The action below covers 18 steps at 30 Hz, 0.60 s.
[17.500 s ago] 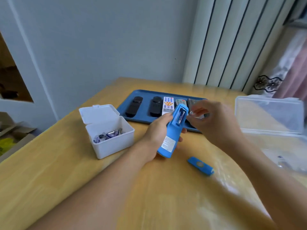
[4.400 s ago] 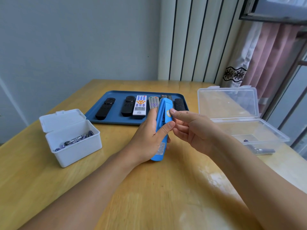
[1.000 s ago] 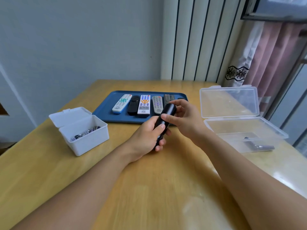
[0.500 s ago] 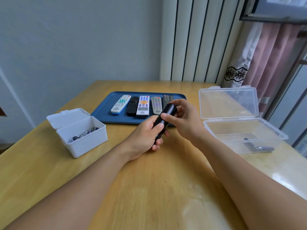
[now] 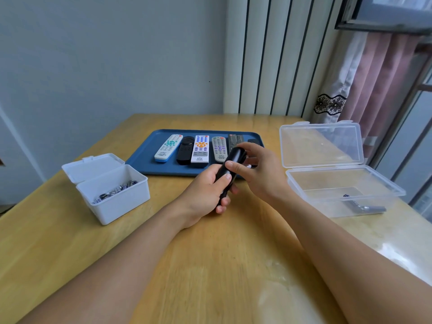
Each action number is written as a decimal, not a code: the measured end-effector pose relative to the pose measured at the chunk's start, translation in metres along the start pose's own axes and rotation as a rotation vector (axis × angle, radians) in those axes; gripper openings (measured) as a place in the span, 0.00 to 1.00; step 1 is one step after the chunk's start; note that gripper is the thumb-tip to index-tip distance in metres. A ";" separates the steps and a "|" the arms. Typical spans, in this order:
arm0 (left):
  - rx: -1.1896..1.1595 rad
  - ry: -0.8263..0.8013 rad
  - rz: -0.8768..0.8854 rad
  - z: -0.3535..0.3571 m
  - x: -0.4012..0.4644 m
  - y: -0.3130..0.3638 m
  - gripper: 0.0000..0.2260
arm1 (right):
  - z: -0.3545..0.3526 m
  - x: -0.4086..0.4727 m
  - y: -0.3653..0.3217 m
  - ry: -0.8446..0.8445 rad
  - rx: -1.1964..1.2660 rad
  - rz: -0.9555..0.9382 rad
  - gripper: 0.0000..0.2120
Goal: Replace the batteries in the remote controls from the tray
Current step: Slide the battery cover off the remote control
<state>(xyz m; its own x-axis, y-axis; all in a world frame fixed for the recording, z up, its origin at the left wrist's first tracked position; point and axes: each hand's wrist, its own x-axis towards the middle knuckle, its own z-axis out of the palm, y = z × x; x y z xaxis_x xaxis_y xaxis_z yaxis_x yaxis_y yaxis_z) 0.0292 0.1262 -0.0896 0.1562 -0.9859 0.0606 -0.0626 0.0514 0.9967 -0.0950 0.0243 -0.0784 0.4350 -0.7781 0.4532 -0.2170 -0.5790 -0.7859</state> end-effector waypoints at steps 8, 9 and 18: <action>0.052 -0.006 0.015 -0.001 -0.002 0.002 0.10 | -0.005 0.000 -0.006 0.091 0.166 0.103 0.16; 0.062 -0.006 0.019 -0.004 -0.003 0.003 0.09 | -0.004 0.001 -0.007 0.101 0.182 0.108 0.16; 0.022 0.040 -0.050 -0.006 0.001 0.003 0.10 | -0.010 0.000 -0.015 0.180 0.193 0.059 0.11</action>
<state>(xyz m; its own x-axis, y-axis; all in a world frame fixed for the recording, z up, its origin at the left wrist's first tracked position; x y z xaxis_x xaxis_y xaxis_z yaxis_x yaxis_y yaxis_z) 0.0348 0.1261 -0.0864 0.1986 -0.9800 0.0131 -0.0749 -0.0019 0.9972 -0.1005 0.0305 -0.0627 0.2604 -0.8500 0.4578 -0.0596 -0.4874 -0.8711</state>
